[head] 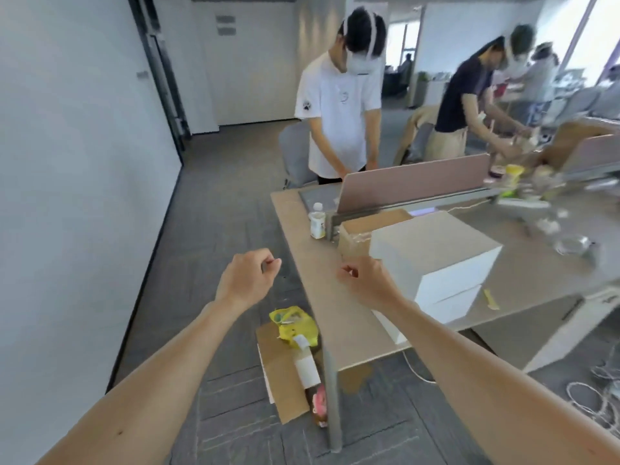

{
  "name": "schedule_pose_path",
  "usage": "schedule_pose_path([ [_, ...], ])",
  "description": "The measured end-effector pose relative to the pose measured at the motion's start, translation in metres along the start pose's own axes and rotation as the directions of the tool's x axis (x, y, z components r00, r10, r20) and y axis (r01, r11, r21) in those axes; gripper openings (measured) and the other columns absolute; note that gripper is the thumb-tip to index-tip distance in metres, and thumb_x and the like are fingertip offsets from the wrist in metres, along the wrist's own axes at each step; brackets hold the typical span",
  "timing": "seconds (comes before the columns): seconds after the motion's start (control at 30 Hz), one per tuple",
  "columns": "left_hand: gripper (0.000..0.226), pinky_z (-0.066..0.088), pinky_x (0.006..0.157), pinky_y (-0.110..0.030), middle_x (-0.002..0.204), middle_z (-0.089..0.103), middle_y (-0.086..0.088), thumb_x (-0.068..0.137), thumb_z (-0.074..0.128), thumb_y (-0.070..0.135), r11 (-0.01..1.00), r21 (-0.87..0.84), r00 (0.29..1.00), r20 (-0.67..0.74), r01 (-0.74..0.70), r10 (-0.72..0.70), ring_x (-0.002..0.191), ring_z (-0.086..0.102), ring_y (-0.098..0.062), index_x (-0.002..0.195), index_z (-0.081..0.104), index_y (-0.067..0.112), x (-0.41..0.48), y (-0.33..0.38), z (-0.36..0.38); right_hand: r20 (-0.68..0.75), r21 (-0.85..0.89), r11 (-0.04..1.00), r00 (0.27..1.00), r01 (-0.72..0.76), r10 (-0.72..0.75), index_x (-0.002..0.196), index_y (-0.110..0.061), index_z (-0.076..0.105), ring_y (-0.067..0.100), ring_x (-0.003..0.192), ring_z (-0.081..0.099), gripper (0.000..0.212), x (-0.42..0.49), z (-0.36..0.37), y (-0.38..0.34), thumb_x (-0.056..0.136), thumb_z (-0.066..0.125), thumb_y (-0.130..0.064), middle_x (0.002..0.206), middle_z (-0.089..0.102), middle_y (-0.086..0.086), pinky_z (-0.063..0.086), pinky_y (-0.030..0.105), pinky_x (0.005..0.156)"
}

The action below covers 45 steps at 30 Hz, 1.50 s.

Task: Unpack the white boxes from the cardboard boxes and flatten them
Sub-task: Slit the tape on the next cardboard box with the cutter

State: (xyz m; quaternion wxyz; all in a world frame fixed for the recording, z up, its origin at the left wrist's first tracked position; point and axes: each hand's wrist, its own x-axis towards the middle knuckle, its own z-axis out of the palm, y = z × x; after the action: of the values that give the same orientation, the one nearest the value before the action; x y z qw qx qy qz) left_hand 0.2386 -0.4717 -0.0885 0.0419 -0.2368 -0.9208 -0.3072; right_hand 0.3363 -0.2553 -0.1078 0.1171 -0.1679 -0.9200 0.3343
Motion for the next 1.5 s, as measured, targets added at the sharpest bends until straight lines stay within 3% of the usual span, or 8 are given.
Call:
schedule_pose_path([
  [0.13, 0.033, 0.043, 0.060, -0.036, 0.061, 0.058, -0.001, 0.096, 0.057, 0.033, 0.988, -0.038, 0.981, 0.116, -0.151, 0.155, 0.062, 0.056, -0.023, 0.070, 0.058, 0.014, 0.054, 0.100, 0.088, -0.090, 0.020, 0.992, 0.988, -0.123, 0.124, 0.079, -0.007, 0.071, 0.022, 0.066, 0.062, 0.033, 0.009, -0.082, 0.104, 0.094, 0.056, -0.033, 0.075, 0.068, 0.006, 0.052, 0.038, 0.063],
  [0.37, 0.045, 0.042, 0.056, -0.034, 0.057, 0.055, 0.000, 0.096, 0.055, 0.040, 0.947, -0.053, 0.920, 0.228, -0.316, 0.320, 0.064, 0.057, -0.026, 0.060, 0.046, 0.014, 0.113, 0.256, 0.218, -0.242, 0.108, 0.944, 0.913, -0.310, 0.328, 0.067, -0.001, 0.064, 0.019, 0.054, 0.046, 0.038, 0.007, -0.203, 0.257, 0.094, 0.057, -0.028, 0.055, 0.054, 0.002, 0.033, 0.029, 0.053],
  [0.57, 0.048, 0.034, 0.051, -0.029, 0.053, 0.049, 0.000, 0.097, 0.054, 0.039, 0.928, -0.051, 0.893, 0.257, -0.369, 0.369, 0.056, 0.048, -0.024, 0.058, 0.040, 0.014, 0.157, 0.313, 0.277, -0.285, 0.106, 0.938, 0.894, -0.329, 0.345, 0.062, 0.006, 0.052, 0.016, 0.048, 0.034, 0.044, 0.033, -0.243, 0.330, 0.093, 0.058, -0.024, 0.050, 0.040, 0.003, 0.027, 0.029, 0.050],
  [0.9, 0.042, 0.036, 0.060, -0.032, 0.069, 0.060, -0.002, 0.095, 0.055, 0.042, 0.949, 0.019, 0.929, 0.210, -0.316, 0.305, 0.067, 0.052, -0.025, 0.068, 0.060, 0.010, 0.297, 0.312, 0.340, -0.224, 0.084, 0.966, 0.940, -0.246, 0.259, 0.063, 0.006, 0.048, 0.018, 0.051, 0.038, 0.047, 0.188, -0.252, 0.395, 0.093, 0.057, -0.029, 0.056, 0.043, 0.006, 0.032, 0.029, 0.052],
  [1.03, 0.044, 0.044, 0.060, -0.032, 0.050, 0.047, 0.008, 0.091, 0.056, 0.043, 0.985, -0.005, 0.964, 0.203, -0.173, 0.170, 0.057, 0.046, -0.021, 0.053, 0.052, 0.022, 0.364, 0.299, 0.357, -0.186, 0.043, 0.969, 0.951, -0.242, 0.246, 0.064, 0.006, 0.049, 0.016, 0.054, 0.039, 0.045, 0.269, -0.251, 0.413, 0.091, 0.056, -0.030, 0.057, 0.045, 0.005, 0.037, 0.031, 0.053],
  [1.13, 0.047, 0.035, 0.055, -0.031, 0.049, 0.047, 0.009, 0.092, 0.057, 0.038, 0.995, 0.003, 0.977, 0.189, -0.103, 0.101, 0.055, 0.048, -0.022, 0.048, 0.046, 0.025, 0.402, 0.285, 0.364, -0.098, -0.007, 0.973, 0.969, -0.229, 0.227, 0.064, 0.005, 0.049, 0.014, 0.055, 0.035, 0.044, 0.326, -0.247, 0.415, 0.090, 0.056, -0.030, 0.055, 0.041, 0.003, 0.033, 0.030, 0.052],
  [1.3, 0.042, 0.047, 0.059, -0.033, 0.061, 0.062, 0.001, 0.091, 0.054, 0.049, 0.997, 0.073, 0.972, 0.234, -0.023, 0.006, 0.064, 0.061, -0.025, 0.062, 0.056, 0.019, 0.448, 0.244, 0.382, 0.053, -0.027, 0.980, 0.978, -0.199, 0.201, 0.055, -0.017, 0.029, 0.017, 0.055, 0.022, 0.044, 0.396, -0.229, 0.414, 0.088, 0.055, -0.027, 0.055, 0.028, 0.000, 0.023, 0.029, 0.050],
  [1.5, 0.036, 0.050, 0.067, -0.033, 0.070, 0.067, 0.003, 0.092, 0.052, 0.050, 0.972, 0.216, 0.942, 0.296, 0.097, -0.160, 0.072, 0.064, -0.021, 0.068, 0.058, 0.024, 0.464, 0.195, 0.395, 0.242, -0.058, 0.981, 0.950, -0.187, 0.196, 0.051, -0.019, 0.028, 0.016, 0.054, 0.024, 0.044, 0.446, -0.189, 0.432, 0.088, 0.053, -0.019, 0.053, 0.030, -0.003, 0.025, 0.027, 0.047],
])
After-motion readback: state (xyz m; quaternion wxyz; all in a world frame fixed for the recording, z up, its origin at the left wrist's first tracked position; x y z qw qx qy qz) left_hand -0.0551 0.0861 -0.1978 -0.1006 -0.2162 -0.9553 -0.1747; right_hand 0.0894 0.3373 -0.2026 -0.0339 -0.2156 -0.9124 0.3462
